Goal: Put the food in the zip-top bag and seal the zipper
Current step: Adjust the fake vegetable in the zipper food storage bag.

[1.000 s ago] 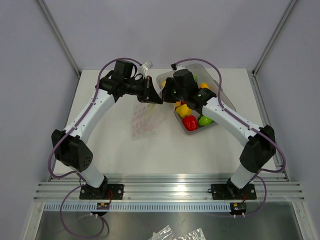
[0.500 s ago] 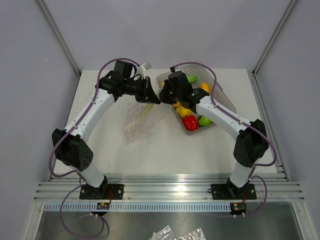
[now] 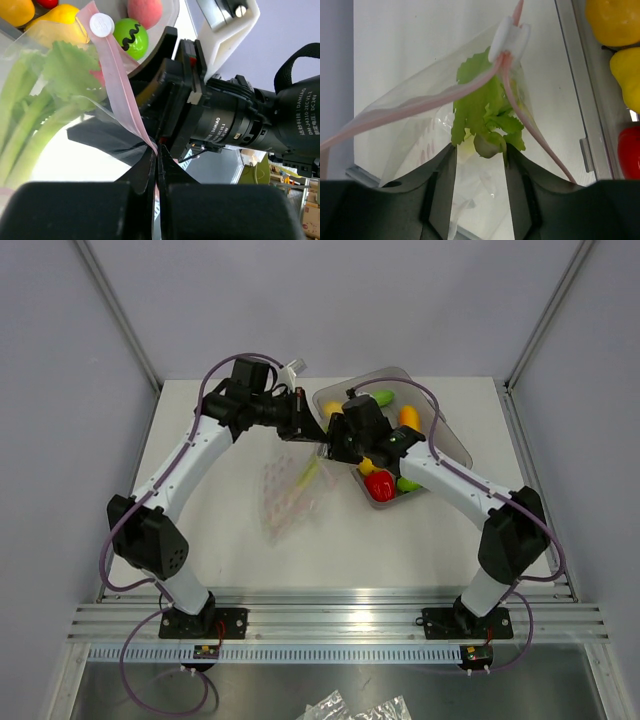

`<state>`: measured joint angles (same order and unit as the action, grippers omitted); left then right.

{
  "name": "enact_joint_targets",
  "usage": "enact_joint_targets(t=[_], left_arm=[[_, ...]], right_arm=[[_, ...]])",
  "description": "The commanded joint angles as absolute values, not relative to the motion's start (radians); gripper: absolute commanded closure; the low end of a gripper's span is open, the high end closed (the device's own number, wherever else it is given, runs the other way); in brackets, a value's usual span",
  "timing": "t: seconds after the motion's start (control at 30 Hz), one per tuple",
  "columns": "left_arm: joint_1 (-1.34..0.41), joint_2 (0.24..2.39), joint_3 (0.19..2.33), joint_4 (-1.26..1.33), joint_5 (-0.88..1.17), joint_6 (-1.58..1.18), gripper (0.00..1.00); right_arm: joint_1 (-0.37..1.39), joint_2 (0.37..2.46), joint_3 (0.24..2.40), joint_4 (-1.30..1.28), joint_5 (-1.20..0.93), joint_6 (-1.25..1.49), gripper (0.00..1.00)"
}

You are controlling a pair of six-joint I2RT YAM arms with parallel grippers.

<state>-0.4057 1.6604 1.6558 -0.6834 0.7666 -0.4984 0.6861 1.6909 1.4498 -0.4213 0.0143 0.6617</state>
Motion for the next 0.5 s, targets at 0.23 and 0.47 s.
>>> enact_joint_targets(t=[0.23, 0.47], left_arm=[[-0.410, 1.663, 1.697, -0.588, 0.785, -0.541, 1.00], [-0.411, 1.643, 1.664, -0.545, 0.793, -0.561, 1.00]], right_arm=[[0.696, 1.545, 1.430, -0.506, -0.006, 0.670, 0.41], [0.698, 1.595, 1.434, -0.555, -0.006, 0.670, 0.32]])
